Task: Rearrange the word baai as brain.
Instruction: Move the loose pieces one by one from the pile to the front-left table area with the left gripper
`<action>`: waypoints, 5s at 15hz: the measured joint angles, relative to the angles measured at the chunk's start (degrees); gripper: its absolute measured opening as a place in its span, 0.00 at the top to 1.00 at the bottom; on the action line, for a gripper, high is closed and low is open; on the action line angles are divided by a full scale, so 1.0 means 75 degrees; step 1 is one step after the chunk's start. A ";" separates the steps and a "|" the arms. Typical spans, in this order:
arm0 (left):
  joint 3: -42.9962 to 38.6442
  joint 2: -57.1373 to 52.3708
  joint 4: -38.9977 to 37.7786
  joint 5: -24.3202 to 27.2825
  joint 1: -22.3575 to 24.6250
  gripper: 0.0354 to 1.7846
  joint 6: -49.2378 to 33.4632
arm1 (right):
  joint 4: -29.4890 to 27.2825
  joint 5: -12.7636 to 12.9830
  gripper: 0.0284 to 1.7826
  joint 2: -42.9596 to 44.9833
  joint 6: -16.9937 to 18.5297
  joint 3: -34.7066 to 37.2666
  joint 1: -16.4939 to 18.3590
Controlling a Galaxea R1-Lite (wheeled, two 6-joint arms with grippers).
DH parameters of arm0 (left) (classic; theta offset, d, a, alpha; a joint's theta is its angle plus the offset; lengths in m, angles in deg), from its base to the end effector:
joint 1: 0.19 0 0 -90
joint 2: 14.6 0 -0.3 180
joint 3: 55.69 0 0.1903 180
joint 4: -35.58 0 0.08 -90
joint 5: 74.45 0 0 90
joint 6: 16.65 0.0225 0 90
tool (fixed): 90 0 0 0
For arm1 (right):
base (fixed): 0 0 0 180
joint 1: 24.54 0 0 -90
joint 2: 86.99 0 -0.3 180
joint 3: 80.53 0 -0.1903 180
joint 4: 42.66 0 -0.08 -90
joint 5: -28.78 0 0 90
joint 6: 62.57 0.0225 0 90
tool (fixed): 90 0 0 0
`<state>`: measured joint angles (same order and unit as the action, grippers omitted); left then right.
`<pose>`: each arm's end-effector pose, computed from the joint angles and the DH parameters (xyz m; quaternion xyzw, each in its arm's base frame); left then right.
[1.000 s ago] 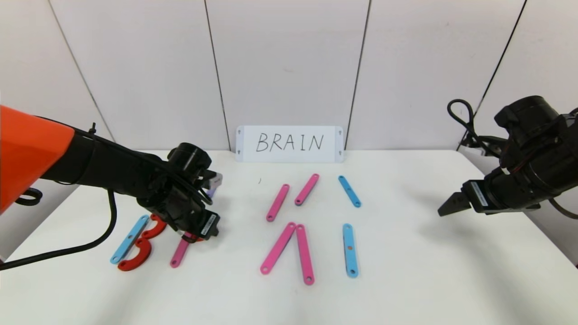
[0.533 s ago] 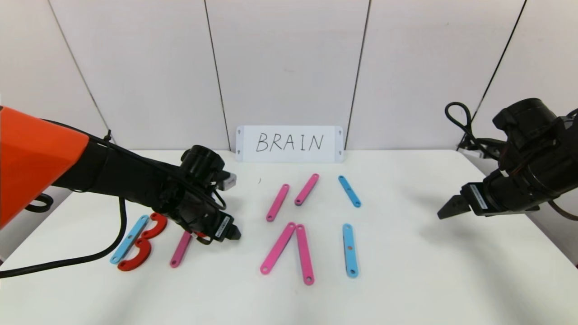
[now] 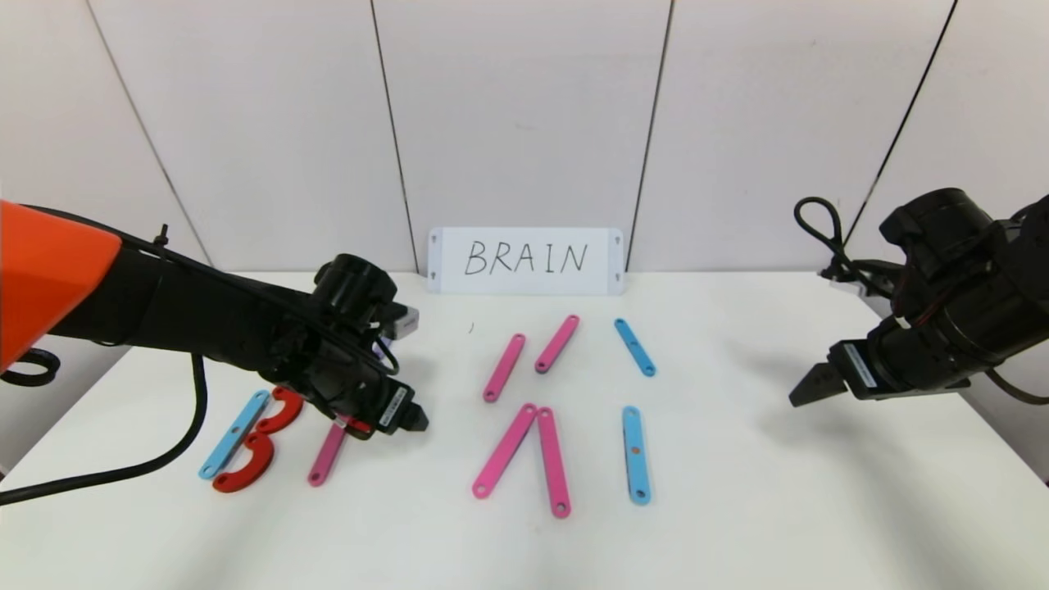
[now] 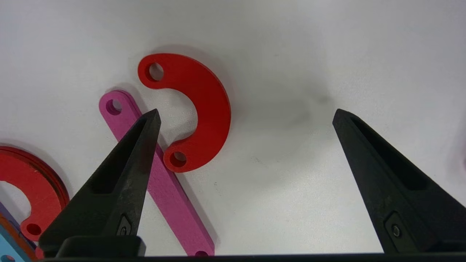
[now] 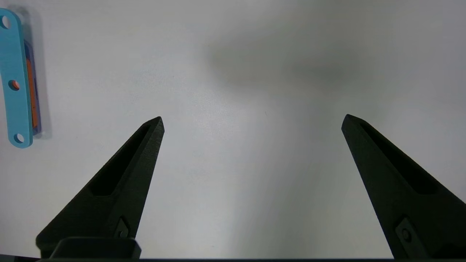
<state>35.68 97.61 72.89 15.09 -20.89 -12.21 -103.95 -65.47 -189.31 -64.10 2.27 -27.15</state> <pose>0.3231 -0.1219 0.1230 0.1225 0.4714 -0.1720 0.8563 0.2942 0.0151 0.1822 -0.0033 0.5469 0.0574 0.8352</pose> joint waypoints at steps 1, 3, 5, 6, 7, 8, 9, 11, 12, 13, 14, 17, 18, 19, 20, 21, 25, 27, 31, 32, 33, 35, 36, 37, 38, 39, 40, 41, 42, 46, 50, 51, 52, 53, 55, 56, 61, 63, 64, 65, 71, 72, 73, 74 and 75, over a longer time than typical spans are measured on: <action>0.0094 -0.0057 -0.0029 0.0026 0.0060 0.07 -0.0041 | 0.0005 -0.0003 0.04 -0.0010 -0.0005 0.0021 -0.0026; 0.0242 -0.0070 -0.0130 0.0041 0.0111 0.07 -0.0070 | 0.0008 0.0041 0.04 -0.0015 -0.0070 0.0050 -0.0052; 0.0341 0.0026 -0.0320 0.0034 0.0137 0.06 -0.0086 | 0.0011 0.0163 0.04 -0.0015 -0.0096 0.0076 -0.0060; 0.0414 0.0112 -0.0431 0.0007 0.0158 0.06 -0.0093 | 0.0011 0.0174 0.04 -0.0015 -0.0096 0.0078 -0.0060; 0.0475 0.0192 -0.0478 -0.0008 0.0210 0.06 -0.0075 | 0.0037 0.0184 0.04 -0.0015 -0.0099 0.0081 -0.0060; 0.0522 0.0250 -0.0481 -0.0015 0.0323 0.06 -0.0044 | 0.0154 0.0189 0.04 -0.0015 -0.0089 0.0102 -0.0055; 0.0588 0.0276 -0.0457 -0.0021 0.0452 0.06 -0.0031 | 0.0302 0.0198 0.04 -0.0015 -0.0088 0.0151 -0.0052; 0.0657 0.0291 -0.0419 -0.0135 0.0614 0.06 -0.0023 | 0.0483 0.0229 0.04 -0.0011 -0.0093 0.0236 -0.0049; 0.0668 0.0302 -0.0401 -0.0289 0.0636 0.06 -0.0023 | 0.0496 0.0229 0.04 -0.0011 -0.0096 0.0250 -0.0046; 0.0673 0.0306 -0.0401 -0.0400 0.0647 0.06 -0.0015 | 0.0507 0.0229 0.04 -0.0011 -0.0089 0.0262 -0.0046; 0.0676 0.0306 -0.0398 -0.0419 0.0658 0.06 -0.0011 | 0.0512 0.0229 0.04 -0.0011 -0.0088 0.0265 -0.0046; 0.0683 0.0328 -0.0384 -0.0440 0.0670 0.06 0.0018 | 0.0551 0.0229 0.04 0.0020 -0.0081 0.0271 -0.0034; 0.0683 0.0340 -0.0349 -0.0455 0.0678 0.06 0.0054 | 0.0559 0.0229 0.04 0.0033 -0.0076 0.0271 -0.0023; 0.0676 0.0364 -0.0346 -0.0528 0.0692 0.06 0.0111 | 0.0559 0.0229 0.04 0.0037 -0.0073 0.0265 -0.0015; 0.0673 0.0387 -0.0343 -0.0639 0.0707 0.06 0.0132 | 0.0562 0.0229 0.04 0.0044 -0.0073 0.0265 -0.0015; 0.0673 0.0408 -0.0343 -0.0709 0.0717 0.06 0.0146 | 0.0562 0.0229 0.04 0.0049 -0.0073 0.0260 -0.0008; 0.0657 0.0457 -0.0291 -0.0728 0.0816 0.06 0.0283 | 0.0562 0.0224 0.04 0.0070 -0.0062 0.0247 0.0007; 0.0647 0.0479 -0.0276 -0.0728 0.0835 0.06 0.0312 | 0.0571 0.0228 0.04 0.0081 -0.0062 0.0239 0.0010; 0.0642 0.0475 -0.0128 -0.0740 0.0861 0.06 0.0315 | 0.0571 0.0221 0.04 0.0081 -0.0059 0.0236 0.0021; 0.0642 0.0475 -0.0122 -0.0738 0.0861 0.06 0.0319 | 0.0571 0.0218 0.04 0.0081 -0.0059 0.0236 0.0015; 0.0647 0.0475 -0.0122 -0.0740 0.0861 0.06 0.0319 | 0.0567 0.0221 0.04 0.0081 -0.0062 0.0247 0.0010; 0.0657 0.0486 -0.0169 -0.0731 0.0861 0.06 0.0315 | 0.0566 0.0218 0.04 0.0088 -0.0070 0.0265 -0.0015; 0.0691 0.0507 -0.0247 -0.0723 0.0860 0.06 0.0231 | 0.0559 0.0218 0.04 0.0088 -0.0073 0.0271 -0.0037; 0.0738 0.0520 -0.0335 -0.0688 0.0847 0.06 0.0184 | 0.0556 0.0224 0.04 0.0089 -0.0076 0.0291 -0.0046; 0.0782 0.0541 -0.0509 -0.0673 0.0835 0.06 0.0172 | 0.0559 0.0221 0.04 0.0104 -0.0073 0.0297 -0.0052; 0.0811 0.0582 -0.0777 -0.0662 0.0831 0.06 0.0187 | 0.0559 0.0221 0.04 0.0125 -0.0076 0.0306 -0.0055; 0.0848 0.0658 -0.1081 -0.0665 0.0824 0.06 0.0208 | 0.0559 0.0218 0.04 0.0143 -0.0081 0.0315 -0.0059; 0.0930 0.0757 -0.1339 -0.0668 0.0827 0.06 0.0223 | 0.0566 0.0218 0.04 0.0151 -0.0081 0.0315 -0.0059; 0.1087 0.0879 -0.1430 -0.0668 0.0831 0.06 0.0223 | 0.0567 0.0218 0.04 0.0154 -0.0085 0.0315 -0.0044; 0.1895 0.1412 -0.1416 -0.0709 0.0868 0.06 -0.0044 | 0.0582 0.0206 0.04 0.0122 -0.0085 0.0297 0.0026; 0.2451 0.1707 -0.0876 -0.0746 0.1048 0.06 -0.0346 | 0.0582 0.0210 0.04 0.0102 -0.0085 0.0301 0.0026; 0.2571 0.1733 -0.0790 -0.0761 0.1086 0.06 -0.0466 | 0.0582 0.0206 0.04 0.0102 -0.0085 0.0306 0.0026; 0.2701 0.1757 -0.0691 -0.0772 0.1115 0.06 -0.0579 | 0.0582 0.0206 0.04 0.0102 -0.0085 0.0306 0.0026; 0.2812 0.1788 -0.0538 -0.0796 0.1125 0.06 -0.0676 | 0.0582 0.0198 0.04 0.0102 -0.0085 0.0309 0.0026; 0.3148 0.1913 -0.0232 -0.0985 0.1118 0.06 -0.1029 | 0.0582 0.0198 0.04 0.0096 -0.0085 0.0317 0.0015; 0.3358 0.1986 -0.0003 -0.1073 0.1100 0.06 -0.1239 | 0.0582 0.0198 0.04 0.0096 -0.0085 0.0317 0.0015; 0.4395 0.2404 0.1432 -0.0978 0.0938 0.06 -0.2120 | 0.0592 0.0198 0.04 0.0096 -0.0085 0.0317 0.0011; 0.4498 0.2485 0.1447 -0.0837 0.0935 0.06 -0.2124 | 0.0592 0.0198 0.04 0.0096 -0.0085 0.0327 0.0011; 0.4524 0.2515 0.1447 -0.0824 0.0938 0.06 -0.2105 | 0.0585 0.0198 0.04 0.0096 -0.0085 0.0330 0.0011; 0.4571 0.2541 0.1447 -0.0819 0.0944 0.06 -0.2084 | 0.0588 0.0198 0.04 0.0096 -0.0085 0.0335 0.0010; 0.4821 0.2648 0.1518 -0.0824 0.1133 0.06 -0.1998 | 0.0592 0.0203 0.04 0.0088 -0.0085 0.0341 0.0000; 0.4852 0.2659 0.1521 -0.0822 0.1156 0.06 -0.1980 | 0.0595 0.0203 0.04 0.0088 -0.0085 0.0341 -0.0003; 0.4866 0.2672 0.1521 -0.0819 0.1174 0.06 -0.1977 | 0.0595 0.0206 0.04 0.0088 -0.0085 0.0341 0.0000; 0.4879 0.2687 0.1521 -0.0819 0.1188 0.06 -0.1973 | 0.0592 0.0206 0.04 0.0088 -0.0085 0.0341 0.0000; 0.4884 0.2710 0.1521 -0.0822 0.1191 0.06 -0.1973 | 0.0592 0.0206 0.04 0.0088 -0.0085 0.0341 0.0000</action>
<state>72.31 117.93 84.30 8.92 -11.95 -27.01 -99.51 -63.92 -188.65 -64.74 4.83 -27.15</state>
